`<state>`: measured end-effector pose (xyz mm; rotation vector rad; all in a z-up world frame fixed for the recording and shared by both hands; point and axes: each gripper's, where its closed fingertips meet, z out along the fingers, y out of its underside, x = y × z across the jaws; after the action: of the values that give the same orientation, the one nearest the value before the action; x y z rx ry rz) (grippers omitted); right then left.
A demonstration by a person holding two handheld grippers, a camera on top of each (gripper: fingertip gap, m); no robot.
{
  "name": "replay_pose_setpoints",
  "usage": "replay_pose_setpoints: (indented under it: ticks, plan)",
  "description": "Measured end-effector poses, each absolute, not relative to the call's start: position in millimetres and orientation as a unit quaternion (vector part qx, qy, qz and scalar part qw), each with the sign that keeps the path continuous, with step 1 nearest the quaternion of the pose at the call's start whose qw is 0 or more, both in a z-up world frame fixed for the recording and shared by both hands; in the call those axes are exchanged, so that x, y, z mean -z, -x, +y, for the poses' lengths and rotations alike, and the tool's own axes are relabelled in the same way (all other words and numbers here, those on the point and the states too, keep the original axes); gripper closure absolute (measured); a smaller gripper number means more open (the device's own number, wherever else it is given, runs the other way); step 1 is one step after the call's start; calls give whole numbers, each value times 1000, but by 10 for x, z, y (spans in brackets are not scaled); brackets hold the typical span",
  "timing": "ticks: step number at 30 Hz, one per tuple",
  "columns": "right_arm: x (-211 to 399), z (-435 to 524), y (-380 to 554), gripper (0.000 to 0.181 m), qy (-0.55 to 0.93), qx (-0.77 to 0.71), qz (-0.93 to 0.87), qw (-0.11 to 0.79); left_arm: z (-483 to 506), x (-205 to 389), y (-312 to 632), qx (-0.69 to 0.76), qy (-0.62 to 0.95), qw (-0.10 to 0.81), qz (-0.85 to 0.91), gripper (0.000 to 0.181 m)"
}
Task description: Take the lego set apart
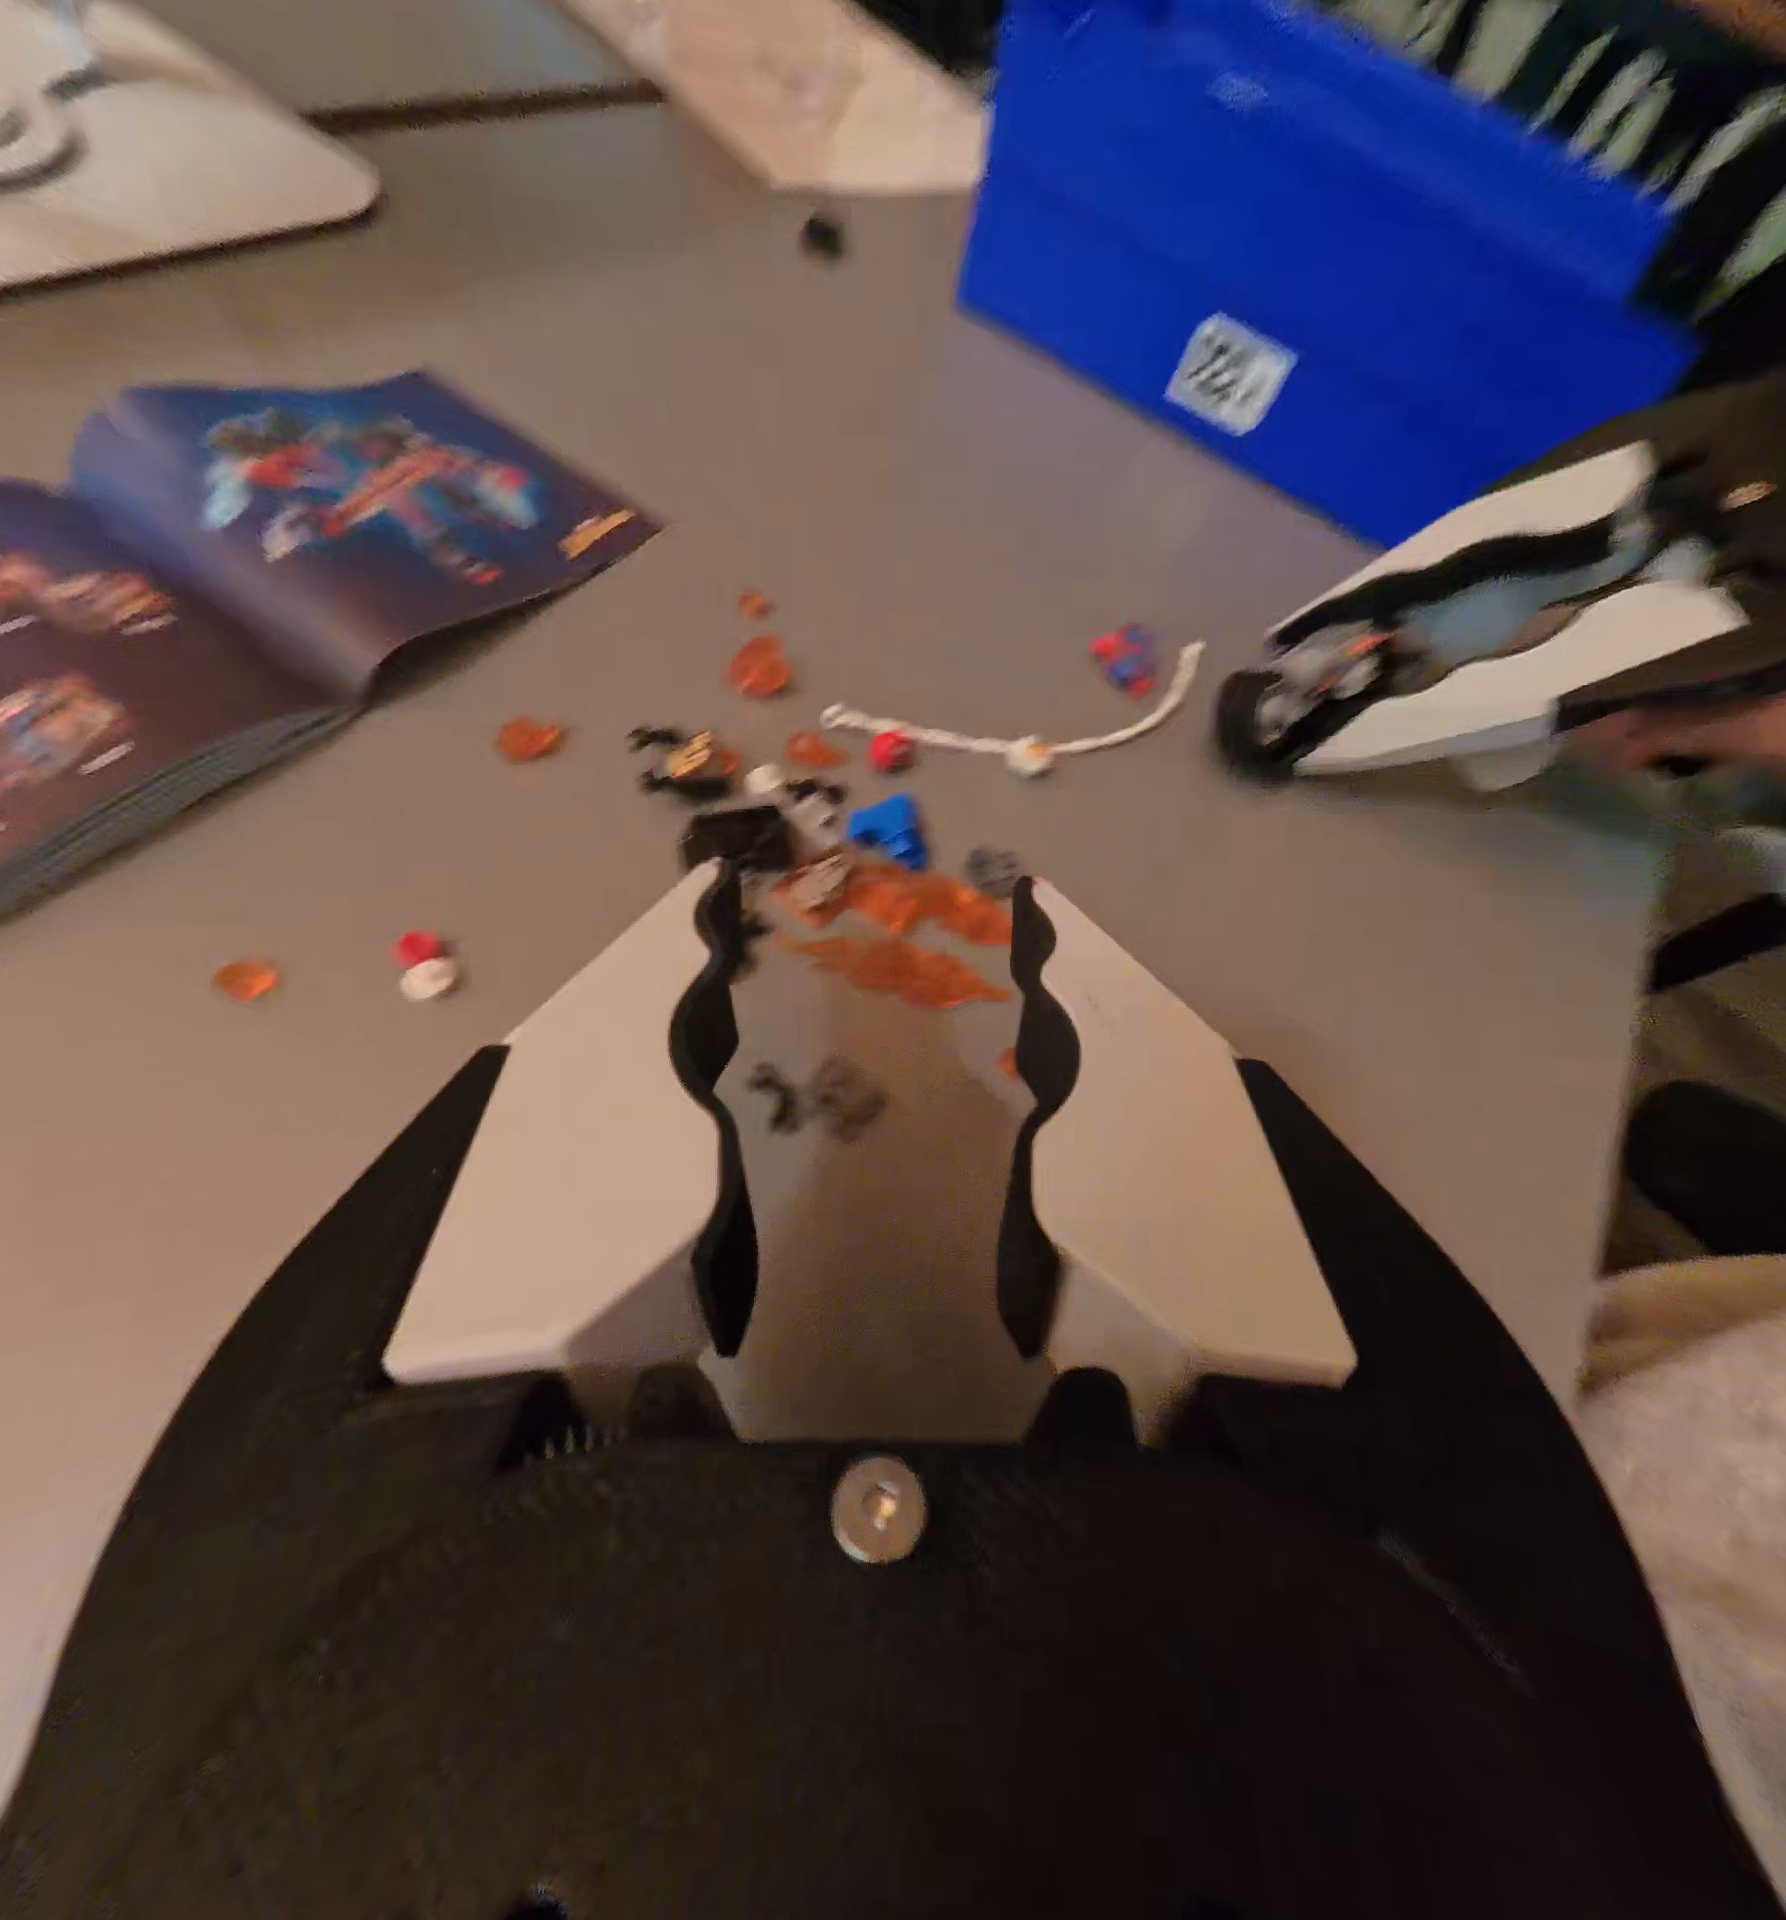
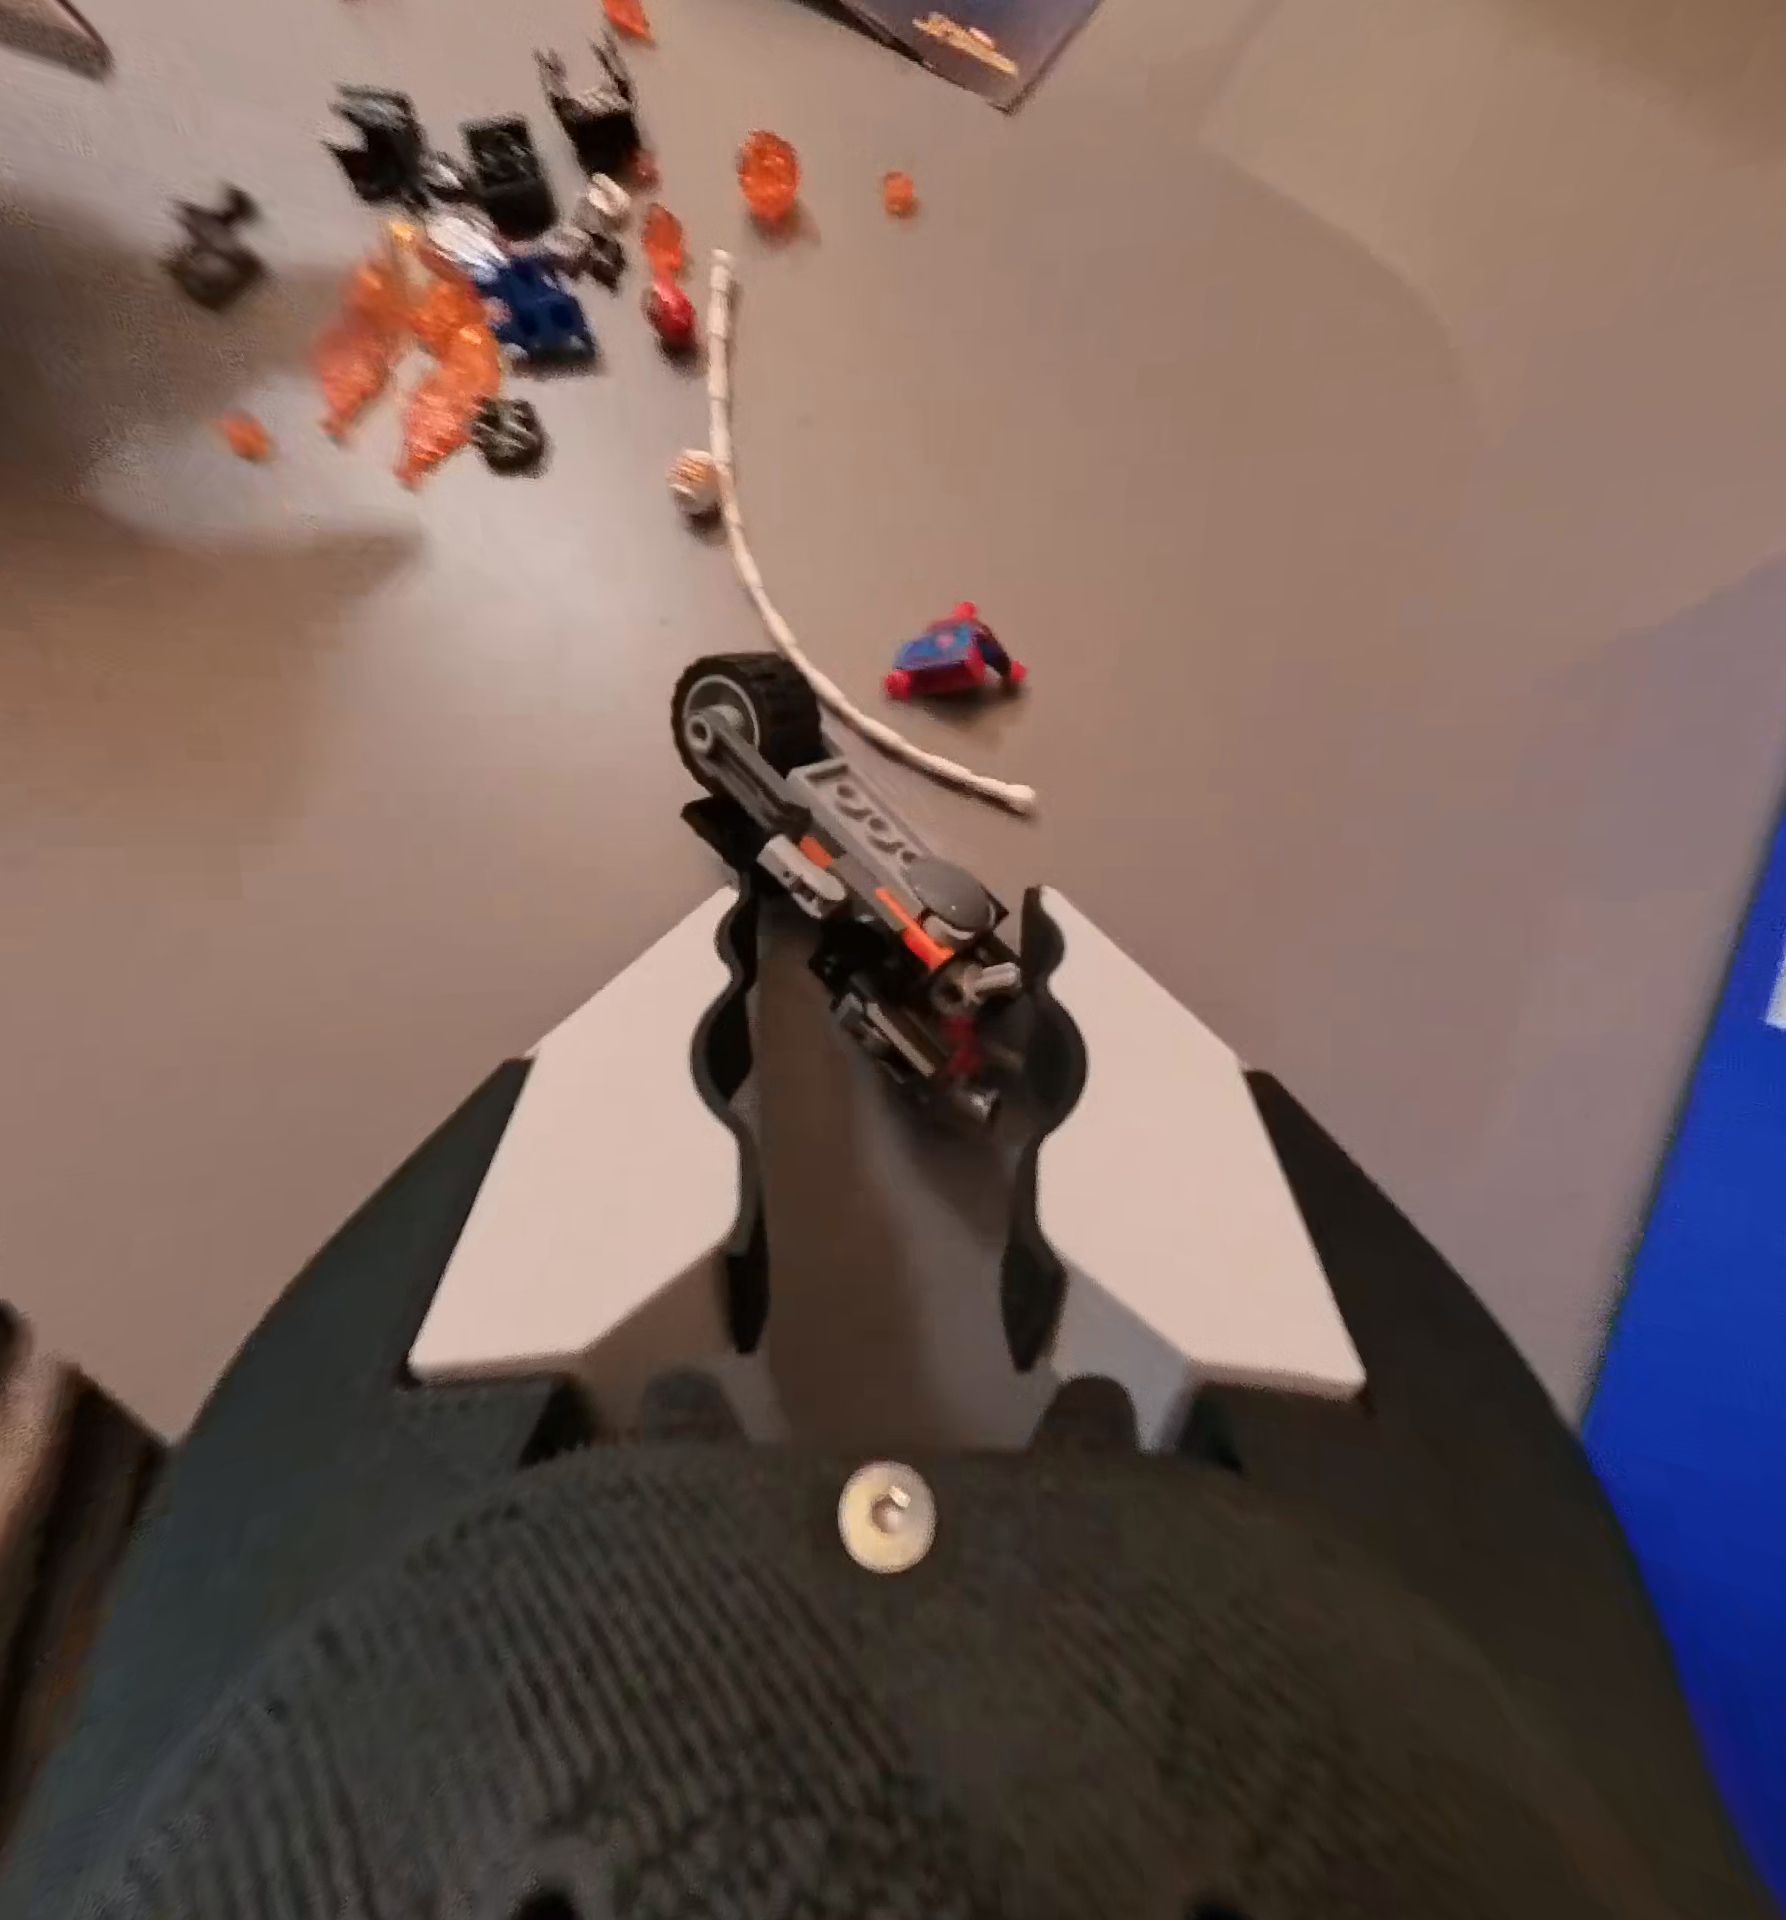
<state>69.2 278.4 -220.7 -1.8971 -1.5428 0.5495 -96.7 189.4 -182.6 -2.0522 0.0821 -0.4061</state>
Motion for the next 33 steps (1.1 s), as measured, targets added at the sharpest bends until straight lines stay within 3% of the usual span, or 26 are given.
replay_pose_setpoints:
  ticks: [6,11,16,21,23,28,33]
  plan:
    - [2028,2243,-337,131,677,-325,-588,300,1762,1669,473,284,806,516,67,123]
    - [2035,1772,-90,131,632,-368,-623,277,1434,1588,160,398,767,492,102,130]
    - [2066,1573,52,131,605,-364,-654,272,1382,1666,240,404,774,483,65,145]
    - [1961,1533,132,131,582,-366,-664,295,1297,1809,233,419,797,432,59,145]
    - [1966,1527,146,131,581,-364,-666,296,1259,1798,204,423,795,430,70,159]
    - [2061,1513,172,126,586,-354,-667,293,1247,1878,221,422,808,408,58,159]
    - [1911,1607,185,129,556,-318,-671,373,1277,1877,308,421,806,416,30,160]
